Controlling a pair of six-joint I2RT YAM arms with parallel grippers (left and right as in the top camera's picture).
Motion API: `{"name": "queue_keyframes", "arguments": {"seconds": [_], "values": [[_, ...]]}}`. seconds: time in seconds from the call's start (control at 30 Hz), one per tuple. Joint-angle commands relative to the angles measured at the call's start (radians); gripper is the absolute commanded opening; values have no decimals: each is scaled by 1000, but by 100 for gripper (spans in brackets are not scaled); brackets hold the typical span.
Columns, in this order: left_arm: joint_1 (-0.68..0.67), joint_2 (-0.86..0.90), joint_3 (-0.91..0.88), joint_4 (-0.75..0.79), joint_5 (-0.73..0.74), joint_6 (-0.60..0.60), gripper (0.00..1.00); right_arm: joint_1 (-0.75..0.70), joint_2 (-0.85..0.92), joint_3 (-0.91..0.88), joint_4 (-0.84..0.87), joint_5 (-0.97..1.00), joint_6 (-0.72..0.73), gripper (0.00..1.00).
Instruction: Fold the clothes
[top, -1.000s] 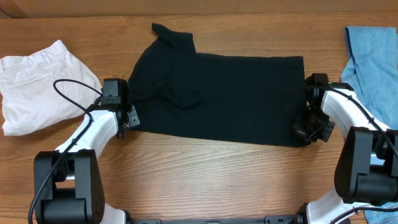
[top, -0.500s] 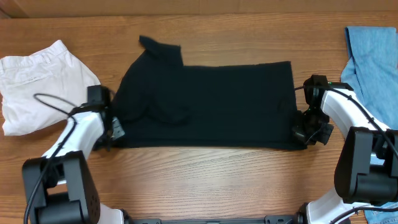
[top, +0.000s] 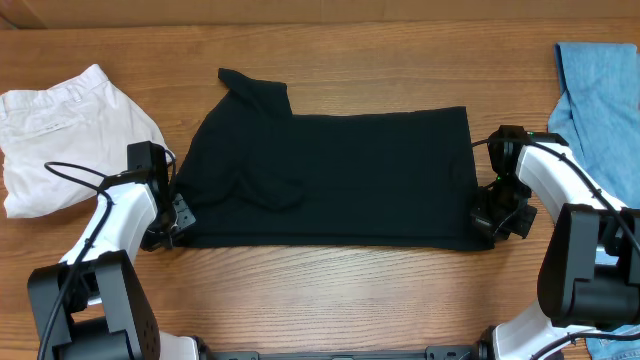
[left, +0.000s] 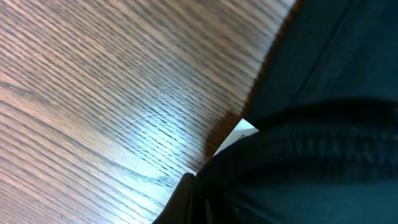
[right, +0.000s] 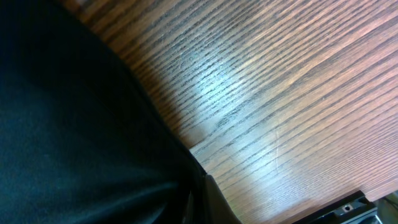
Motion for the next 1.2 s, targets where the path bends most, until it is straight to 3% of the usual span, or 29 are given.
{"name": "queue_keyframes", "arguments": {"seconds": [0.0, 0.17, 0.23, 0.27, 0.33, 0.43, 0.63, 0.83, 0.87, 0.97, 1.07, 1.17], "values": [[2, -63, -2, -1, 10, 28, 4, -10, -1, -1, 7, 28, 8, 4], [1, -153, -2, -11, 10, 28, 9, -10, -17, -1, 12, 25, 8, 4], [0, -180, -2, -11, 10, 38, 22, -10, -32, -1, 27, 22, 8, 5], [1, -190, -2, -11, 10, 39, 35, -10, -41, -1, 36, 16, 6, 7], [0, -201, -2, -11, 13, 39, 50, -10, -62, -1, 51, 2, 3, 17], [0, -203, -2, -17, 18, 39, 53, -10, -93, 0, 65, 2, 0, 42], [-1, -214, -2, -28, 54, 41, 53, -10, -151, 1, 84, 2, 1, 43], [-2, -309, 27, 24, 256, 186, 53, -10, -230, 13, 156, -72, -51, 44], [-2, -326, 41, 40, 293, 230, 54, -10, -243, 19, 174, -98, -67, 45], [-1, -340, 116, 76, 322, 281, 71, -10, -278, 47, 233, -188, -134, 50], [-2, -288, 245, 42, 371, 281, 70, -9, -297, 71, 295, -284, -187, 61], [-14, -193, 372, 19, 420, 282, 71, -9, -297, 81, 325, -355, -211, 66]]}}
